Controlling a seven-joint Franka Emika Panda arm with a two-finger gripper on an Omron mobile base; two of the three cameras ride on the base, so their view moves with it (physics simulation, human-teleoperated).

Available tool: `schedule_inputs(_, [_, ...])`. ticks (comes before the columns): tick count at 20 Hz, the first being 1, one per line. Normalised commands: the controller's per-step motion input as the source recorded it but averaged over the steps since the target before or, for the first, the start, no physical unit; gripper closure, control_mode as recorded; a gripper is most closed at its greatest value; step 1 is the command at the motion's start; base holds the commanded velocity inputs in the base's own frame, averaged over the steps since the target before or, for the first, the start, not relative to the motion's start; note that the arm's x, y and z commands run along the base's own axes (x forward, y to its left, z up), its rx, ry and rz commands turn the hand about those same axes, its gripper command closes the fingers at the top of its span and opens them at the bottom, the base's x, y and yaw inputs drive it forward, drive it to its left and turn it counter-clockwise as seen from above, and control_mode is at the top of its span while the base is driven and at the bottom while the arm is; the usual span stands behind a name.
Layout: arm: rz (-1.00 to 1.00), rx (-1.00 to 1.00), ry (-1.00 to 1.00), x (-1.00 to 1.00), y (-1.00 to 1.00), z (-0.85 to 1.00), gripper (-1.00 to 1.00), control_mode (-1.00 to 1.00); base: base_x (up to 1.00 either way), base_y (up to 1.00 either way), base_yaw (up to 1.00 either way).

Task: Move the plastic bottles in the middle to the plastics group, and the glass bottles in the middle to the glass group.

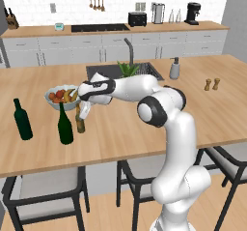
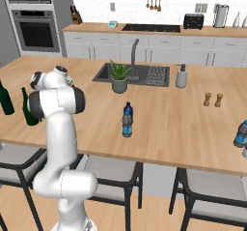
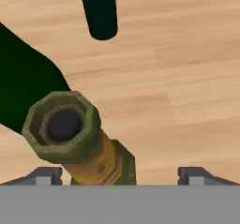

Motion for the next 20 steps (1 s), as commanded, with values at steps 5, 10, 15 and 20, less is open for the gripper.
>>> schedule_inputs(5, [0.0,0.0,-0.05,-0.07,-0.21,0.3,-1.0,-1.0,0.0,0.0,0.0])
schedule_inputs(10, [0.0,0.0,-0.01,-0.03,-0.39,0.3,-1.0,-1.0,0.0,0.0,0.0])
schedule_inputs(15, [-0.03,0.0,0.0,-0.14,-0.46,0.31,-1.0,-1.0,0.0,0.0,0.0])
schedule_inputs(20, [-0.17,-0.06,0.0,-0.27,-0.43,0.23,-1.0,-1.0,0.0,0.0,0.0])
